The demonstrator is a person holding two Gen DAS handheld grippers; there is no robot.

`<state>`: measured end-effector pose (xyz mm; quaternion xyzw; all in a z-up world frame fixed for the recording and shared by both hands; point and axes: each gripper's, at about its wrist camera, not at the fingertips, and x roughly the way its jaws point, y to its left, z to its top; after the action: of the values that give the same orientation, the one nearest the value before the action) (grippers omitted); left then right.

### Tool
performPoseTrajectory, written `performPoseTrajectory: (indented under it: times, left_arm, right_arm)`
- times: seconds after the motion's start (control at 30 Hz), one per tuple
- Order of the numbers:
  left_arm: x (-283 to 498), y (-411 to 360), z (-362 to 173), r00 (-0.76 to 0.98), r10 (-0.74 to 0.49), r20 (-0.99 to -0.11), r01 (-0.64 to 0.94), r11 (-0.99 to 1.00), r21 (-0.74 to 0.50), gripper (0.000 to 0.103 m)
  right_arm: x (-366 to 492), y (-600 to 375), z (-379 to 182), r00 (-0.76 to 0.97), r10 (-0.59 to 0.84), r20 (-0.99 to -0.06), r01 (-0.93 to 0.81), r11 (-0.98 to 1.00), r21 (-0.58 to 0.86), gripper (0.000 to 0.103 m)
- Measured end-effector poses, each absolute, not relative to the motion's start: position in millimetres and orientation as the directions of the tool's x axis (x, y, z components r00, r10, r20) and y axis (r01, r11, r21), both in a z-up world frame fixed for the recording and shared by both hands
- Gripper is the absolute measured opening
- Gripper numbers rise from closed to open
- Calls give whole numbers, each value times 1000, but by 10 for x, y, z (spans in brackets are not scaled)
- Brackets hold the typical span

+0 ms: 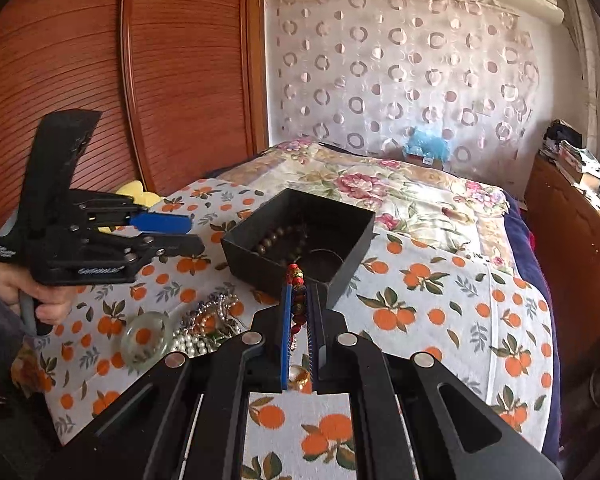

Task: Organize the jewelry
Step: 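Grasp the jade bangle with the left tool while the right carries the red-string necklace toward the box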

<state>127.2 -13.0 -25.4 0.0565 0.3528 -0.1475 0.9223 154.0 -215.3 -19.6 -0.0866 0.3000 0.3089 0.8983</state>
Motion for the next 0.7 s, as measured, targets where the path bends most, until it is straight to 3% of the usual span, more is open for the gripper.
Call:
performPoseTrajectory:
  times: [0.3,0.43,0.53,0.7]
  left_arm:
    - [877,148,-711,619,-232,-751,293,955,-54,37]
    - [879,150,-846,587,-249,-771,300,951,-78,28]
    - [882,117,-922,573,-252,-780,311,947,-77,10]
    - [873,130,-851,610,-234,-757,300,953,-53,6]
  right_arm:
    - [1618,-2087,-180,618,519,-590,-620,783,40,8]
    - [1691,-2014,-136,613,527,-589,-629,777,40,8]
    - [1723,-1964,-117,607,531,-592,-638,769,35,8]
    - [1812,-1946,-125,604,528,-598,-638,769,35,8]
